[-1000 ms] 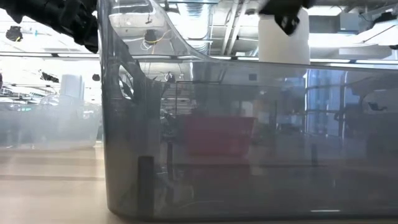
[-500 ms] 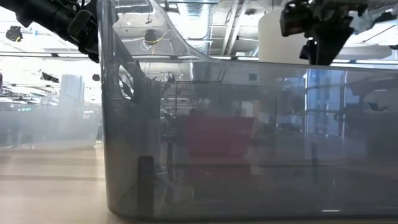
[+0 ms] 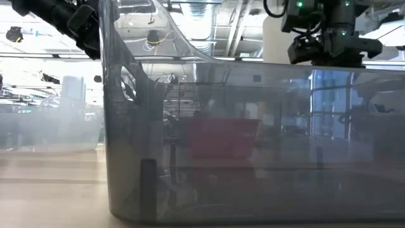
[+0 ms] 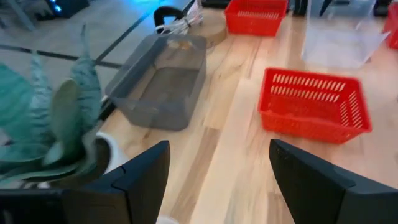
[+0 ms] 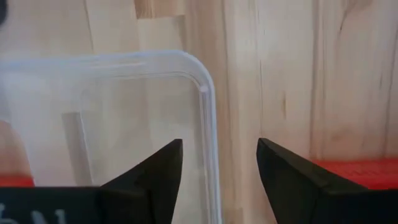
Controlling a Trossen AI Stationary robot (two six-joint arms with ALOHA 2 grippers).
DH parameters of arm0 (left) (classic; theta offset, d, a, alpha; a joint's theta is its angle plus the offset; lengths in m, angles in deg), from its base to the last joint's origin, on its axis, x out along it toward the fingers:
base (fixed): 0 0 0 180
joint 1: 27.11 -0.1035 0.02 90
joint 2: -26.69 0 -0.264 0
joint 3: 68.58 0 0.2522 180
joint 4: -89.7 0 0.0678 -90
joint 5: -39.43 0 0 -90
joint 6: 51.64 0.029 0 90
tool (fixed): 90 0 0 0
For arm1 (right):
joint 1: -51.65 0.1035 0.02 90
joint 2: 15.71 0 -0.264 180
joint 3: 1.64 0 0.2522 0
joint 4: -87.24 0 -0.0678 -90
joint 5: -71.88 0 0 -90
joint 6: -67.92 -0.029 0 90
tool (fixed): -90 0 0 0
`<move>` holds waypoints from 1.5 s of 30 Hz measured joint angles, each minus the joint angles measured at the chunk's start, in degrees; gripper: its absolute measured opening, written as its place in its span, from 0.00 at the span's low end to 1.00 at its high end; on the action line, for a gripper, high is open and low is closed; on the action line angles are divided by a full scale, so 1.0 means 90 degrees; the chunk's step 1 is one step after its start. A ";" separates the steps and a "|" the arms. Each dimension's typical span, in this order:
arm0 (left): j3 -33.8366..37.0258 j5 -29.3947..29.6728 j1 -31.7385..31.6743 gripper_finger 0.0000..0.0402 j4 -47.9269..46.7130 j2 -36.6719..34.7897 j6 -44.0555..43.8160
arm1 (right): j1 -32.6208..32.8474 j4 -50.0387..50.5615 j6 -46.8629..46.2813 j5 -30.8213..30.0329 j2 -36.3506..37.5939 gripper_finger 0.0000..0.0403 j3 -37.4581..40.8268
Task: Stack baskets by color
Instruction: Stack the right transparent bin on the top left transparent bin
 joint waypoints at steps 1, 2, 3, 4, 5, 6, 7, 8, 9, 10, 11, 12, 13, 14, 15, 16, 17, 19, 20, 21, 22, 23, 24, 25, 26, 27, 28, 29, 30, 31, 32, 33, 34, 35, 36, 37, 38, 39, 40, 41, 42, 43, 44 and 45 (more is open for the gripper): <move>-0.0102 0.0092 0.0034 0.66 -0.0181 0.0015 0.0012 | -0.0036 -0.0075 0.0051 0.0083 0.0000 0.56 0.0083; -0.0194 0.0161 0.0058 0.66 -0.0350 0.0012 0.0014 | -0.0077 -0.0122 0.0074 0.0182 0.0000 0.56 0.0175; -0.0271 0.0202 0.0079 0.66 -0.0444 0.0004 0.0016 | -0.0109 -0.0158 0.0091 0.0270 0.0000 0.56 0.0269; -0.0317 0.0223 0.0094 0.66 -0.0470 0.0000 0.0013 | -0.0126 -0.0175 0.0102 0.0336 -0.0002 0.56 0.0349; -0.0326 0.0240 0.0111 0.66 -0.0505 -0.0001 -0.0010 | -0.0143 -0.0207 0.0117 0.0379 -0.0002 0.56 0.0419; -0.0323 0.0257 0.0128 0.66 -0.0607 -0.0001 -0.0044 | -0.0142 -0.0261 0.0119 0.0405 -0.0002 0.56 0.0488; -0.0314 0.0273 0.0137 0.66 -0.0695 0.0007 -0.0081 | -0.0142 -0.0316 0.0119 0.0411 0.0000 0.56 0.0553; -0.0312 0.0283 0.0139 0.66 -0.0765 0.0013 -0.0091 | -0.0142 -0.0368 0.0119 0.0411 0.0000 0.56 0.0625; -0.0312 0.0285 0.0142 0.66 -0.0821 0.0007 -0.0119 | -0.0142 -0.0395 0.0118 0.0413 -0.0002 0.56 0.0684; -0.0313 0.0287 0.0140 0.66 -0.0885 0.0008 -0.0194 | -0.0139 -0.0415 0.0119 0.0409 -0.0002 0.55 0.0727; -0.0313 0.0289 0.0140 0.66 -0.0953 0.0038 -0.0270 | -0.0139 -0.0421 0.0120 0.0375 -0.0002 0.54 0.0742; -0.0313 0.0288 0.0140 0.66 -0.0975 0.0066 -0.0353 | -0.0132 -0.0439 0.0134 0.0311 -0.0002 0.52 0.0747; -0.0312 0.0283 0.0140 0.66 -0.0978 0.0079 -0.0421 | -0.0132 -0.0451 0.0187 0.0283 -0.0002 0.50 0.0747; -0.0312 0.0283 0.0140 0.66 -0.0997 0.0074 -0.0472 | -0.0132 -0.0463 0.0208 0.0282 -0.0002 0.46 0.0748; -0.0312 0.0283 0.0140 0.66 -0.0983 0.0071 -0.0512 | -0.0132 -0.0504 0.0214 0.0277 -0.0002 0.42 0.0750; -0.0312 0.0283 0.0140 0.66 -0.0981 0.0072 -0.0554 | -0.0132 -0.0537 0.0214 0.0277 -0.0002 0.36 0.0750; -0.0312 0.0282 0.0140 0.66 -0.1014 0.0079 -0.0607 | -0.0132 -0.0537 0.0214 0.0277 -0.0002 0.30 0.0750; -0.0312 0.0279 0.0140 0.66 -0.1060 0.0075 -0.0720 | -0.0132 -0.0520 0.0213 0.0275 -0.0002 0.15 0.0750; -0.0312 0.0268 0.0140 0.66 -0.1060 0.0073 -0.0776 | -0.0132 -0.0522 0.0220 0.0276 -0.0002 0.09 0.0750; -0.0312 0.0229 0.0142 0.66 -0.1077 0.0073 -0.0840 | -0.0132 -0.0516 0.0222 0.0282 -0.0002 0.05 0.0746; -0.0312 0.0195 0.0140 0.66 -0.1105 0.0070 -0.0894 | -0.0131 -0.0493 0.0212 0.0295 0.0000 0.04 0.0725; -0.0312 0.0162 0.0140 0.66 -0.1121 0.0057 -0.0930 | -0.0130 -0.0427 0.0181 0.0297 -0.0004 0.04 0.0671; -0.0312 0.0112 0.0140 0.66 -0.1124 0.0028 -0.0937 | -0.0130 -0.0327 0.0175 0.0299 -0.0005 0.04 0.0581; -0.0312 0.0077 0.0140 0.66 -0.1128 0.0006 -0.0942 | -0.0130 -0.0185 0.0183 0.0299 -0.0005 0.03 0.0441; -0.0312 0.0042 0.0140 0.66 -0.1146 -0.0021 -0.0948 | -0.0131 -0.0018 0.0218 0.0339 -0.0005 0.02 0.0275; -0.0309 0.0001 0.0140 0.66 -0.1193 -0.0065 -0.0948 | -0.0132 0.0166 0.0243 0.0395 -0.0005 0.02 0.0080; -0.0309 -0.0032 0.0140 0.66 -0.1220 -0.0119 -0.0948 | -0.0132 0.0361 0.0241 0.0423 -0.0005 0.02 -0.0149; -0.0309 -0.0061 0.0140 0.66 -0.1208 -0.0185 -0.0951 | -0.0128 0.0566 0.0235 0.0445 -0.0005 0.02 -0.0407; -0.0309 -0.0083 0.0140 0.66 -0.1203 -0.0270 -0.0951 | -0.0127 0.0753 0.0229 0.0504 -0.0005 0.01 -0.0694; -0.0309 -0.0096 0.0140 0.66 -0.1213 -0.0379 -0.0959 | -0.0127 0.0905 0.0215 0.0593 -0.0005 0.01 -0.1005; -0.0309 -0.0096 0.0140 0.66 -0.1208 -0.0510 -0.1006 | -0.0119 0.1010 0.0167 0.0692 -0.0005 0.01 -0.1309; -0.0309 -0.0094 0.0141 0.66 -0.1197 -0.0654 -0.1062 | -0.0095 0.1047 0.0053 0.0763 -0.0005 0.01 -0.1617; -0.0309 -0.0086 0.0140 0.66 -0.1190 -0.0793 -0.1138 | -0.0064 0.1003 -0.0056 0.0761 -0.0005 0.01 -0.1937; -0.0309 -0.0056 0.0140 0.66 -0.1176 -0.0939 -0.1245 | -0.0033 0.0904 -0.0146 0.0761 -0.0003 0.01 -0.2225; -0.0309 -0.0050 0.0140 0.66 -0.1150 -0.1076 -0.1365 | 0.0001 0.0751 -0.0245 0.0759 -0.0002 0.01 -0.2496; -0.0309 -0.0047 0.0140 0.66 -0.1112 -0.1185 -0.1464 | 0.0027 0.0510 -0.0347 0.0758 0.0000 0.01 -0.2741; -0.0309 -0.0045 0.0140 0.66 -0.1069 -0.1278 -0.1560 | 0.0049 0.0207 -0.0459 0.0756 -0.0013 0.01 -0.2941; -0.0309 -0.0053 0.0140 0.66 -0.1022 -0.1355 -0.1656 | 0.0066 -0.0127 -0.0570 0.0749 -0.0078 0.01 -0.3115; -0.0309 -0.0078 0.0140 0.66 -0.0984 -0.1414 -0.1748 | 0.0093 -0.0534 -0.0666 0.0722 -0.0161 0.01 -0.3288; -0.0309 -0.0118 0.0140 0.66 -0.0967 -0.1442 -0.1853 | 0.0101 -0.0861 -0.0729 0.0691 -0.0276 0.00 -0.3447; -0.0309 -0.0195 0.0140 0.66 -0.0950 -0.1446 -0.1982 | 0.0129 -0.1129 -0.0761 0.0631 -0.0429 0.00 -0.3591; -0.0309 -0.0332 0.0140 0.66 -0.0890 -0.1446 -0.2161 | 0.0153 -0.1437 -0.0749 0.0616 -0.0602 0.00 -0.3747; -0.0309 -0.0476 0.0140 0.66 -0.0794 -0.1441 -0.2385 | 0.0178 -0.1720 -0.0740 0.0608 -0.0805 0.00 -0.3897; -0.0315 -0.0639 0.0140 0.66 -0.0695 -0.1440 -0.2611 | 0.0201 -0.1942 -0.0744 0.0604 -0.1065 0.00 -0.4072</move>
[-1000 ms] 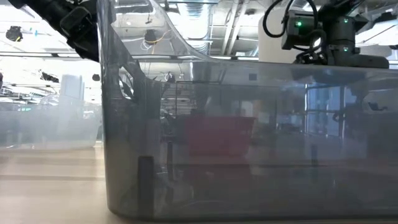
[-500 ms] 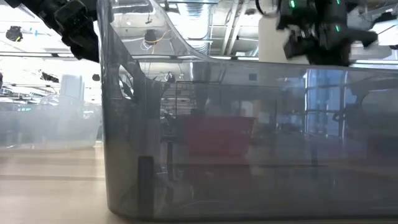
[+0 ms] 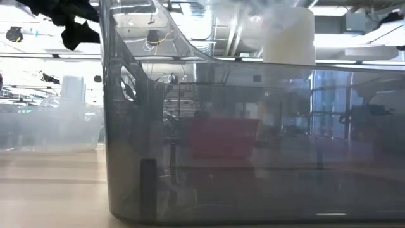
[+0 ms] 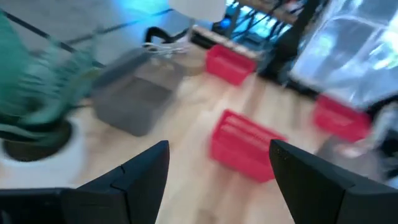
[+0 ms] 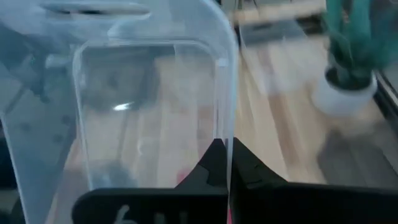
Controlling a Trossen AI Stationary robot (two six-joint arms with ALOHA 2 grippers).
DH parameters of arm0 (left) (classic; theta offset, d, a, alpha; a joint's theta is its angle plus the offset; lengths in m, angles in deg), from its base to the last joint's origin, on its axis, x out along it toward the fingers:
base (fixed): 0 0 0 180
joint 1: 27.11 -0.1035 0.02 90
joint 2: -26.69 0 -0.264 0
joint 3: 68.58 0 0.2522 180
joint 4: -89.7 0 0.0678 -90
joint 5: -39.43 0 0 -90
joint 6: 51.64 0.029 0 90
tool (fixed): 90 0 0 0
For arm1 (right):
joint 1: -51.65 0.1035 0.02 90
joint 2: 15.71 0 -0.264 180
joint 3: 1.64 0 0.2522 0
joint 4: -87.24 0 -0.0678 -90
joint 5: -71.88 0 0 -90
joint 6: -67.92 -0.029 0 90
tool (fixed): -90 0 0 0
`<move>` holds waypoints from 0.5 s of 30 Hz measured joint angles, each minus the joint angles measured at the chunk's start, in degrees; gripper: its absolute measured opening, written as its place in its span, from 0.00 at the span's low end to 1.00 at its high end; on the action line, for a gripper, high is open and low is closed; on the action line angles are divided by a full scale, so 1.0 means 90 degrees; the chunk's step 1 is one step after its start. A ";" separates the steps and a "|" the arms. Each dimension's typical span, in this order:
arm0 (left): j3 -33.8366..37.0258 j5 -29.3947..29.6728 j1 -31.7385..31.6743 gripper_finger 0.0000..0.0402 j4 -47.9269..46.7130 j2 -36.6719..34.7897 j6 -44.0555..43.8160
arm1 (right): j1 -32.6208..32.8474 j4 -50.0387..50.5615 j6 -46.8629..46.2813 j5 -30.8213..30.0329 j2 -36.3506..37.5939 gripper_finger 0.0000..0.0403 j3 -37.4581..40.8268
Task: Stack baskets by color
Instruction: Stack the right transparent bin on the top left transparent bin
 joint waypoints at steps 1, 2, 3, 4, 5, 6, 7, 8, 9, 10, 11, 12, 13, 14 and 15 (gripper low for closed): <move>-0.0051 -0.0165 0.0000 0.66 0.0004 0.0030 -0.0235 | 0.0007 -0.0135 0.0000 -0.0004 -0.0279 0.00 -0.0197; -0.0160 -0.0291 0.0000 0.66 -0.0024 0.0074 -0.0433 | 0.0003 -0.0162 0.0004 -0.0013 -0.0567 0.00 -0.0409; -0.0334 -0.0379 0.0002 0.66 -0.0086 0.0130 -0.0616 | -0.0008 -0.0101 0.0005 -0.0013 -0.0878 0.00 -0.0655; -0.0547 -0.0414 0.0002 0.65 -0.0243 0.0213 -0.0753 | -0.0010 -0.0059 0.0004 -0.0013 -0.1189 0.00 -0.0927; -0.0806 -0.0412 0.0002 0.65 -0.0500 0.0333 -0.0840 | -0.0030 -0.0018 0.0004 -0.0018 -0.1462 0.00 -0.1194; -0.1101 -0.0409 0.0002 0.64 -0.0765 0.0471 -0.0903 | -0.0063 0.0065 0.0003 -0.0018 -0.1771 0.00 -0.1525; -0.1422 -0.0407 0.0002 0.64 -0.1042 0.0651 -0.0966 | -0.0100 0.0168 0.0011 -0.0020 -0.2046 0.00 -0.1862; -0.1758 -0.0371 0.0002 0.63 -0.1325 0.0873 -0.1063 | -0.0142 0.0343 0.0026 -0.0024 -0.2316 0.00 -0.2203; -0.2090 -0.0333 0.0002 0.62 -0.1600 0.1108 -0.1177 | -0.0180 0.0574 0.0040 -0.0040 -0.2599 0.00 -0.2578; -0.2410 -0.0322 0.0002 0.61 -0.1883 0.1354 -0.1303 | -0.0219 0.0782 0.0059 -0.0096 -0.2883 0.00 -0.2951; -0.2729 -0.0311 0.0002 0.60 -0.2162 0.1589 -0.1451 | -0.0261 0.1059 0.0103 -0.0205 -0.3168 0.00 -0.3341; -0.3043 -0.0269 0.0002 0.59 -0.2460 0.1818 -0.1664 | -0.0289 0.1379 0.0165 -0.0337 -0.3450 0.00 -0.3720; -0.3332 -0.0196 0.0002 0.58 -0.2703 0.2045 -0.1870 | -0.0302 0.1707 0.0255 -0.0481 -0.3749 0.00 -0.4101; -0.3650 -0.0105 0.0002 0.57 -0.2990 0.2277 -0.2029 | -0.0304 0.2004 0.0341 -0.0644 -0.4006 0.00 -0.4469; -0.3949 -0.0025 0.0002 0.56 -0.3244 0.2496 -0.2104 | -0.0306 0.2288 0.0397 -0.0803 -0.4257 0.00 -0.4809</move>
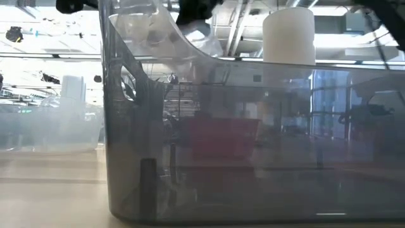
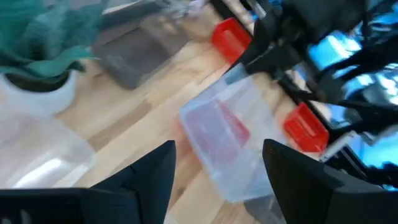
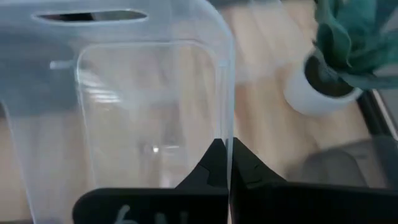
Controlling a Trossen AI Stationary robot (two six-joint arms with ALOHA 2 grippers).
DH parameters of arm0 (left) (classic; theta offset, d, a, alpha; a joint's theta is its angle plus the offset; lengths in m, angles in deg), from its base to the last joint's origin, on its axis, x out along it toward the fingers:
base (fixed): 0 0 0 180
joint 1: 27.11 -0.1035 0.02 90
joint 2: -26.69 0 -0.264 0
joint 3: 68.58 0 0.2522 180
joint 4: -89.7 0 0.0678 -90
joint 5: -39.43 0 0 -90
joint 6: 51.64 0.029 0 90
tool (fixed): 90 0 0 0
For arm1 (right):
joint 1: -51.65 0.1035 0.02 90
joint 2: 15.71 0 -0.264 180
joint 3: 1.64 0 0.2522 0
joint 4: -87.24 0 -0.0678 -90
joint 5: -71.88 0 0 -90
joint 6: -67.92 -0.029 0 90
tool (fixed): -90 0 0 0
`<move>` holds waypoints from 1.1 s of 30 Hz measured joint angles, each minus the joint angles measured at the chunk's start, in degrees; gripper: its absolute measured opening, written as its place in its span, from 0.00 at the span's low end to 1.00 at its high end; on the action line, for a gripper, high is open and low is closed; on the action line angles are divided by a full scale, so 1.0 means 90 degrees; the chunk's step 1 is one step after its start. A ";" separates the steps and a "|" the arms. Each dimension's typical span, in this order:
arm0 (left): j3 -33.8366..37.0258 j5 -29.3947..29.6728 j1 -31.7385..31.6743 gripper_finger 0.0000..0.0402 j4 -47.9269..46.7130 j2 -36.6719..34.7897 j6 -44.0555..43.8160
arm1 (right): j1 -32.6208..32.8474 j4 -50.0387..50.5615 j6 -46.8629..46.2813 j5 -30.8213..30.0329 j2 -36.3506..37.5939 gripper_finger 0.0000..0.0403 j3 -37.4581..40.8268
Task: Stack baskets by color
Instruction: Stack the right transparent bin on the top left transparent bin
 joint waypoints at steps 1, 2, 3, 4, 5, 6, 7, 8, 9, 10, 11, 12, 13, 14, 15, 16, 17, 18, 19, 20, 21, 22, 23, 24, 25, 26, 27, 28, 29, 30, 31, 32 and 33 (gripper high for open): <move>-0.0301 0.0070 0.0000 0.55 -0.0279 0.0226 -0.0036 | 0.0002 0.0264 0.0037 -0.0126 -0.0239 0.00 -0.0333; -0.0577 0.0139 -0.0002 0.54 -0.0541 0.0467 -0.0048 | 0.0007 0.0431 0.0039 -0.0227 -0.0451 0.00 -0.0574; -0.0838 0.0258 -0.0002 0.53 -0.0872 0.0696 -0.0064 | 0.0012 0.0370 0.0005 -0.0242 -0.0521 0.00 -0.0556; -0.1065 0.0383 0.0000 0.52 -0.1178 0.0921 -0.0099 | 0.0005 0.0201 -0.0107 -0.0231 -0.0511 0.00 -0.0375; -0.1260 0.0507 0.0000 0.52 -0.1446 0.1120 -0.0132 | -0.0017 0.0179 -0.0232 -0.0232 -0.0512 0.00 -0.0294; -0.1401 0.0616 0.0001 0.51 -0.1652 0.1319 -0.0160 | -0.0044 0.0190 -0.0304 -0.0232 -0.0565 0.00 -0.0294; -0.1500 0.0676 0.0009 0.50 -0.1777 0.1513 -0.0186 | -0.0064 0.0118 -0.0313 -0.0233 -0.0620 0.00 -0.0322; -0.1561 0.0723 0.0032 0.50 -0.1828 0.1687 -0.0245 | -0.0072 0.0079 -0.0360 -0.0237 -0.0631 0.00 -0.0317; -0.1583 0.0743 0.0068 0.50 -0.1833 0.1815 -0.0318 | -0.0097 0.0133 -0.0416 -0.0241 -0.0631 0.00 -0.0308; -0.1587 0.0776 0.0120 0.50 -0.1830 0.1949 -0.0361 | -0.0118 0.0166 -0.0409 -0.0285 -0.0631 0.00 -0.0305; -0.1601 0.0828 0.0167 0.50 -0.1822 0.2082 -0.0404 | -0.0134 0.0135 -0.0382 -0.0298 -0.0630 0.00 -0.0305; -0.1603 0.0882 0.0218 0.50 -0.1811 0.2209 -0.0435 | -0.0134 0.0073 -0.0398 -0.0358 -0.0626 0.00 -0.0306; -0.1599 0.0919 0.0261 0.50 -0.1825 0.2354 -0.0455 | -0.0128 0.0017 -0.0426 -0.0442 -0.0626 0.00 -0.0310; -0.1595 0.0966 0.0314 0.50 -0.1816 0.2505 -0.0501 | -0.0124 0.0015 -0.0417 -0.0477 -0.0626 0.00 -0.0312; -0.1595 0.1009 0.0376 0.50 -0.1767 0.2632 -0.0569 | -0.0124 0.0085 -0.0398 -0.0521 -0.0626 0.00 -0.0312; -0.1595 0.1062 0.0440 0.50 -0.1714 0.2740 -0.0634 | -0.0121 0.0135 -0.0398 -0.0524 -0.0626 0.00 -0.0310; -0.1595 0.1148 0.0509 0.50 -0.1666 0.2838 -0.0675 | -0.0123 0.0129 -0.0401 -0.0524 -0.0626 0.00 -0.0310; -0.1597 0.1252 0.0579 0.50 -0.1632 0.2943 -0.0715 | -0.0130 0.0129 -0.0397 -0.0531 -0.0626 0.00 -0.0310; -0.1597 0.1338 0.0637 0.50 -0.1617 0.3055 -0.0739 | -0.0147 0.0147 -0.0369 -0.0529 -0.0620 0.00 -0.0310; -0.1597 0.1458 0.0685 0.50 -0.1618 0.3172 -0.0793 | -0.0159 0.0177 -0.0345 -0.0527 -0.0618 0.00 -0.0310; -0.1597 0.1566 0.0732 0.50 -0.1632 0.3277 -0.0819 | -0.0165 0.0180 -0.0345 -0.0531 -0.0616 0.00 -0.0310; -0.1595 0.1629 0.0777 0.50 -0.1654 0.3389 -0.0840 | -0.0172 0.0142 -0.0342 -0.0564 -0.0616 0.00 -0.0310; -0.1596 0.1663 0.0820 0.50 -0.1660 0.3512 -0.0848 | -0.0172 0.0132 -0.0335 -0.0572 -0.0616 0.00 -0.0310; -0.1595 0.1694 0.0864 0.50 -0.1652 0.3620 -0.0848 | -0.0168 0.0139 -0.0339 -0.0568 -0.0616 0.00 -0.0310; -0.1595 0.1717 0.0910 0.50 -0.1654 0.3710 -0.0837 | -0.0160 0.0133 -0.0340 -0.0557 -0.0616 0.00 -0.0310; -0.1595 0.1740 0.0954 0.50 -0.1653 0.3785 -0.0830 | -0.0158 0.0134 -0.0339 -0.0541 -0.0616 0.00 -0.0310; -0.1595 0.1763 0.1002 0.50 -0.1651 0.3858 -0.0828 | -0.0151 0.0137 -0.0335 -0.0541 -0.0616 0.00 -0.0310; -0.1595 0.1819 0.1027 0.50 -0.1657 0.3926 -0.0826 | -0.0152 0.0145 -0.0330 -0.0538 -0.0616 0.00 -0.0310; -0.1595 0.1912 0.1035 0.50 -0.1683 0.3980 -0.0808 | -0.0155 0.0171 -0.0330 -0.0533 -0.0616 0.00 -0.0310; -0.1596 0.2043 0.1032 0.50 -0.1752 0.4041 -0.0804 | -0.0155 0.0190 -0.0327 -0.0523 -0.0616 0.00 -0.0310; -0.1597 0.2164 0.1032 0.50 -0.1840 0.4082 -0.0805 | -0.0161 0.0190 -0.0329 -0.0474 -0.0616 0.00 -0.0307; -0.1597 0.2257 0.1033 0.50 -0.1920 0.4114 -0.0810 | -0.0169 0.0191 -0.0351 -0.0399 -0.0616 0.00 -0.0304; -0.1597 0.2308 0.1037 0.50 -0.1979 0.4135 -0.0816 | -0.0175 0.0193 -0.0363 -0.0340 -0.0616 0.00 -0.0300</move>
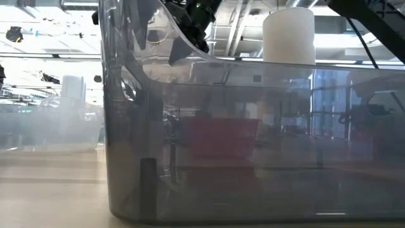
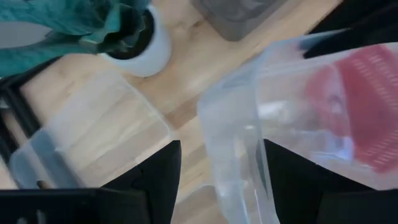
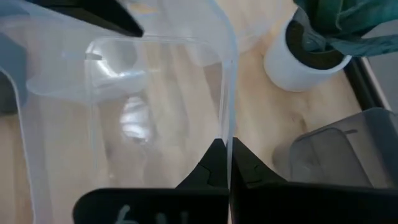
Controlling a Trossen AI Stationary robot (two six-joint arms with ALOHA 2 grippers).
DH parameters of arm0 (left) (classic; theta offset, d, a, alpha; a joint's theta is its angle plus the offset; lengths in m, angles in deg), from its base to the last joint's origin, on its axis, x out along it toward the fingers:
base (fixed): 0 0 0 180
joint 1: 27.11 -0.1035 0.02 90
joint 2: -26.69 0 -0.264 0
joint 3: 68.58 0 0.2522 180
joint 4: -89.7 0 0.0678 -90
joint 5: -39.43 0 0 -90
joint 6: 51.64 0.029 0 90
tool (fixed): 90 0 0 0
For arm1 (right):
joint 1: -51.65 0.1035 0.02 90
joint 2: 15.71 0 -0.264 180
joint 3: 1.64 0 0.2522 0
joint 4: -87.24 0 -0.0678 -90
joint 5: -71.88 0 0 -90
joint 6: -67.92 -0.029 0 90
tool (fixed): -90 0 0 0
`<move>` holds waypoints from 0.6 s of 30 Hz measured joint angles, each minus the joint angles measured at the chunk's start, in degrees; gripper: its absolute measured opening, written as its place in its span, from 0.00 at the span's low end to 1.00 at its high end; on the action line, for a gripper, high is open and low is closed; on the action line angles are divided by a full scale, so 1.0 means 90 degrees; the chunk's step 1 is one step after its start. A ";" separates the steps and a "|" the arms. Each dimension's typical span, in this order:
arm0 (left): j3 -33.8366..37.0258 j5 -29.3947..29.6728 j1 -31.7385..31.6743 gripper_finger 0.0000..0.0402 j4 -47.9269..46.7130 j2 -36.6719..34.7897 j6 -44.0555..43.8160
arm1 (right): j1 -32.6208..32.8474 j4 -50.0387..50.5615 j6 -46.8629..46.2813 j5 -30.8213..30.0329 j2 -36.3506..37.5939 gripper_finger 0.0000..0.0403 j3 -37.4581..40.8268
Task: Stack baskets by color
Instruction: Stack the right transparent bin on the top left transparent bin
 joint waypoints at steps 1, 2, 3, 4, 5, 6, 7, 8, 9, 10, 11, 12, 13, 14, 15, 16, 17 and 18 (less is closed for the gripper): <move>0.0001 0.0027 0.0006 0.49 -0.0028 0.0003 0.0000 | -0.0005 -0.0003 -0.0022 0.0028 0.0000 0.00 0.0000; 0.0011 0.0049 0.0007 0.48 -0.0035 0.0002 0.0000 | -0.0027 -0.0010 -0.0050 0.0065 0.0000 0.00 0.0000; 0.0032 0.0065 0.0007 0.46 -0.0032 -0.0004 -0.0008 | -0.0029 -0.0017 -0.0057 0.0095 0.0000 0.00 0.0000; 0.0036 0.0067 0.0005 0.44 -0.0050 -0.0002 -0.0010 | -0.0026 -0.0023 -0.0057 0.0109 0.0000 0.00 0.0000; 0.0039 0.0065 -0.0008 0.41 -0.0059 0.0001 0.0004 | -0.0028 -0.0044 -0.0057 0.0110 0.0000 0.00 0.0000; 0.0039 0.0057 -0.0010 0.38 -0.0060 0.0001 0.0067 | -0.0033 -0.0068 -0.0057 0.0109 0.0000 0.00 0.0000; 0.0039 0.0037 -0.0013 0.34 -0.0060 0.0001 0.0142 | -0.0033 -0.0092 -0.0057 0.0111 0.0000 0.00 0.0000; 0.0039 0.0010 -0.0015 0.29 -0.0059 0.0001 0.0210 | -0.0033 -0.0115 -0.0055 0.0110 0.0000 0.00 0.0000; 0.0039 -0.0028 -0.0015 0.24 -0.0058 0.0001 0.0292 | -0.0033 -0.0129 -0.0055 0.0113 0.0000 0.00 0.0000; 0.0039 -0.0069 -0.0012 0.17 -0.0060 0.0001 0.0357 | -0.0033 -0.0137 -0.0055 0.0113 0.0000 0.00 0.0000; 0.0039 -0.0100 -0.0012 0.11 -0.0058 0.0001 0.0418 | -0.0033 -0.0153 -0.0055 0.0113 0.0000 0.00 0.0000; 0.0039 -0.0120 -0.0012 0.06 -0.0052 0.0001 0.0469 | -0.0033 -0.0167 -0.0055 0.0117 0.0000 0.00 0.0000; 0.0039 -0.0122 -0.0012 0.03 -0.0047 0.0001 0.0495 | -0.0033 -0.0167 -0.0055 0.0128 0.0000 0.01 0.0000; 0.0039 -0.0132 -0.0012 0.03 -0.0028 0.0001 0.0519 | -0.0033 -0.0183 -0.0053 0.0159 0.0000 0.01 0.0000; 0.0039 -0.0149 -0.0012 0.02 -0.0013 0.0001 0.0555 | -0.0033 -0.0196 -0.0048 0.0191 0.0000 0.02 0.0000; 0.0040 -0.0188 -0.0016 0.01 0.0011 0.0001 0.0593 | -0.0036 -0.0199 -0.0045 0.0261 0.0000 0.03 0.0000; 0.0041 -0.0209 -0.0018 0.01 0.0025 0.0001 0.0613 | -0.0043 -0.0204 -0.0042 0.0319 0.0000 0.04 0.0000; 0.0044 -0.0204 -0.0017 0.01 0.0035 0.0001 0.0616 | -0.0052 -0.0212 -0.0035 0.0355 0.0000 0.05 0.0000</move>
